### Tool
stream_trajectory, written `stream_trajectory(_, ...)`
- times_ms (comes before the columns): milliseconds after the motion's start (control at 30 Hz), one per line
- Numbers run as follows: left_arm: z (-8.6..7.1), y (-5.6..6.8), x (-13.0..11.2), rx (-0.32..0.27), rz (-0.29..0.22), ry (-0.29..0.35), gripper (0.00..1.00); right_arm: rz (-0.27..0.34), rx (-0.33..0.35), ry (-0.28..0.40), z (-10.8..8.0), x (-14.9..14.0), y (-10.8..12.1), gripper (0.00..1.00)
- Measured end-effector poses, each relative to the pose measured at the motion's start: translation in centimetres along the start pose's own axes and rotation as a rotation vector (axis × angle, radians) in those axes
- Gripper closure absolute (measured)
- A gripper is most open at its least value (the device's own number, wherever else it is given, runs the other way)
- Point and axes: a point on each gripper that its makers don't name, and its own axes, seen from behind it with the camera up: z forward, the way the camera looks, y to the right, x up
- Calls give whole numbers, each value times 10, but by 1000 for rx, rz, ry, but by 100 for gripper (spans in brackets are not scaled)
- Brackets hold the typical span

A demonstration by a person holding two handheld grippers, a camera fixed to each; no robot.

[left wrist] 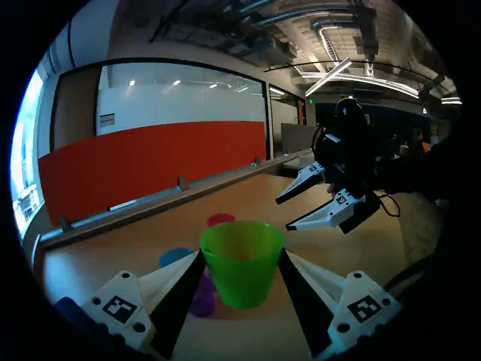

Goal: Pour water

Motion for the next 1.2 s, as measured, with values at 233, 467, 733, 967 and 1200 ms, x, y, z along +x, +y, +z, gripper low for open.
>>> stream_trajectory(233,-9,0,8,-3,-21,24,15,2,9,16,4,13,-2,0)
stream_trajectory(467,-21,-1,8,2,-4,21,15,-4,25,23,14,27,-4,0)
stream_trajectory(733,-29,-3,4,14,2,12,15,-22,54,11,32,39,-6,0)
stream_trajectory(967,-38,-8,0,32,-14,6,15,-43,119,-15,56,50,-13,0)
stream_trajectory(1200,-43,-12,-1,42,-31,6,15,-59,204,-56,79,55,-24,0)
